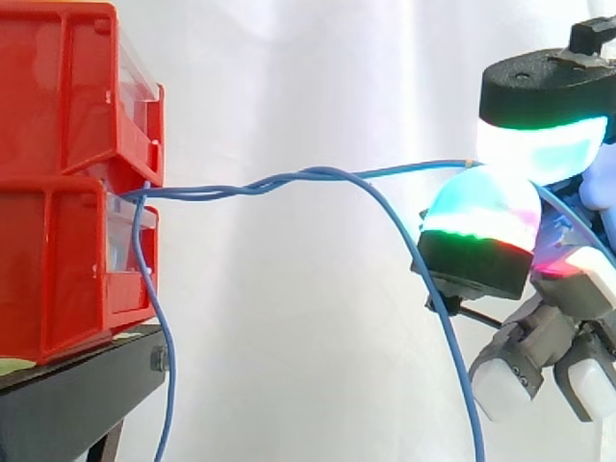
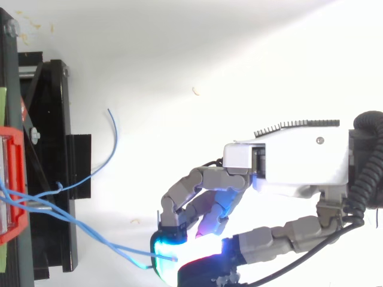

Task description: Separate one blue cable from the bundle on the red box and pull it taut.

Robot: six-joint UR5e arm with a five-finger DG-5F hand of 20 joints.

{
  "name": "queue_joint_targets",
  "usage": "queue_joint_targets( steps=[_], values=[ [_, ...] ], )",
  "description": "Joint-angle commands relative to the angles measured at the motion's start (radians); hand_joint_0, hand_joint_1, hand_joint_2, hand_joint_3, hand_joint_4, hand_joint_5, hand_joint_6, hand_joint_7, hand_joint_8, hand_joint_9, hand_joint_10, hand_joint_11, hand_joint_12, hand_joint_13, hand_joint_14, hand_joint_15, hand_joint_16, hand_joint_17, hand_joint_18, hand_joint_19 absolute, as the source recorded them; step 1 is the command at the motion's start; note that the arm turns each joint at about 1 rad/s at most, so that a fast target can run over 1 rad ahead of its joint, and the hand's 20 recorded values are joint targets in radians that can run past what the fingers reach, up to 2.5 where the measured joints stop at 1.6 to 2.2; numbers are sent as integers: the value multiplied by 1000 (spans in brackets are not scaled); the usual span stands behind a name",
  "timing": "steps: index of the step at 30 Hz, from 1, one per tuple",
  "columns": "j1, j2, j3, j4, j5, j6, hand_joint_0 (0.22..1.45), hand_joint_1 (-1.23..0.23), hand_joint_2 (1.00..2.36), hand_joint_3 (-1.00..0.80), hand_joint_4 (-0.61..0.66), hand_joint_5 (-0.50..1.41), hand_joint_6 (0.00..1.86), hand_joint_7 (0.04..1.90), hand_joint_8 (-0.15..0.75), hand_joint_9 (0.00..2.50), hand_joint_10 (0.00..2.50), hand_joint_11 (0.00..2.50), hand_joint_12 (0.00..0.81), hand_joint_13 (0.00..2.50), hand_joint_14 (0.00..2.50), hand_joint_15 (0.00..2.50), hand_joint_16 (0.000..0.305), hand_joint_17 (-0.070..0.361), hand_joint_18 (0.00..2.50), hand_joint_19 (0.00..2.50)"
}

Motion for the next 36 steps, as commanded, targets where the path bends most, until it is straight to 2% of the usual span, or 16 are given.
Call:
queue_joint_targets(
  steps=[1, 36],
  values=[
    [0, 1, -1, 0, 0, 0, 494, -710, 1431, 68, 19, -120, 853, 1056, 379, 1041, 10, 561, 473, 617, 5, 200, 73, 164, 701, 473],
    [0, 1, 0, 0, 0, 0, 505, -716, 1384, 78, 19, -122, 853, 1043, 380, 1036, 10, 559, 472, 621, 5, 205, 72, 163, 704, 476]
  ],
)
